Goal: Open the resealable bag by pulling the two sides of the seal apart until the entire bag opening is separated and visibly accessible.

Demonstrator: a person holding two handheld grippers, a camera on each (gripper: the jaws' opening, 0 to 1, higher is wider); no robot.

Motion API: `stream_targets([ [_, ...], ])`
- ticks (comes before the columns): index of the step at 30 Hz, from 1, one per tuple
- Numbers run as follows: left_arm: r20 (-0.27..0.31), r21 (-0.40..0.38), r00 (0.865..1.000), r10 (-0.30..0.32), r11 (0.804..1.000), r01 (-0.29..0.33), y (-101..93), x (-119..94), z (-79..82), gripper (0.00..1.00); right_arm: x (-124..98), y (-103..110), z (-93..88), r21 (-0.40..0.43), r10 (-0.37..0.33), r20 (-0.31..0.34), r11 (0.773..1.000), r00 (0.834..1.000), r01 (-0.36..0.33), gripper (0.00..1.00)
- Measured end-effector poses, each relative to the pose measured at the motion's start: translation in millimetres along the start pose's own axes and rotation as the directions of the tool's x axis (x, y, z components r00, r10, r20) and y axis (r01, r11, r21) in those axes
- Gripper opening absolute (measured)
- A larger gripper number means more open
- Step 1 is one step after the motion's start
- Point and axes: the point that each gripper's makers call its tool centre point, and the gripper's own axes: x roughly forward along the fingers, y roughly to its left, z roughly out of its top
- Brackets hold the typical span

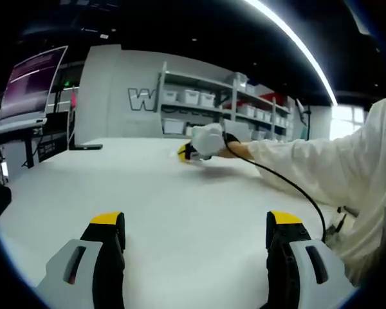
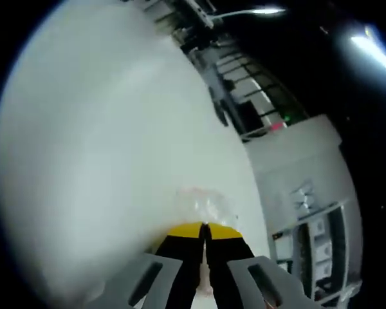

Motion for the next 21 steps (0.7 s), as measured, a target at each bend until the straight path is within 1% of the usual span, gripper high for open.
stream_targets([
  [3, 0.001, 0.0, 1.0, 0.002, 1.0, -0.002, 0.3, -0.7, 0.5, 0.9, -5.6, -8.2, 2.1, 0.009, -0.028, 0.006, 1.0, 1.0, 0.028, 0.0],
  [6, 0.002, 0.0, 1.0, -0.002, 1.0, 0.002, -1.8, -0.1, 1.0, 0.9, -14.5, -22.8, 7.4, 0.024, -0.076, 0.022, 0.997, 0.997, 0.075, 0.0],
  [8, 0.001, 0.003, 1.0, -0.009, 1.0, 0.009, -4.4, 0.5, 1.2, 0.9, -17.7, -28.2, 8.8, 0.023, -0.089, 0.027, 0.996, 0.996, 0.088, 0.0],
  [13, 0.003, 0.006, 1.0, -0.013, 1.0, 0.013, -6.5, 0.4, 2.3, 0.9, -27.7, -36.8, 13.4, 0.0, -0.12, 0.035, 0.993, 0.992, 0.12, 0.0],
  [16, 0.003, 0.009, 1.0, -0.01, 1.0, 0.01, -7.2, -1.0, 3.0, 0.9, -33.6, -43.3, 14.5, 0.008, -0.143, 0.036, 0.99, 0.989, 0.143, 0.0],
  [21, 0.003, 0.013, 1.0, -0.009, 1.0, 0.009, -9.7, -3.9, 2.9, 0.9, -43.3, -47.4, 16.9, 0.01, -0.156, 0.041, 0.988, 0.987, 0.156, 0.0],
])
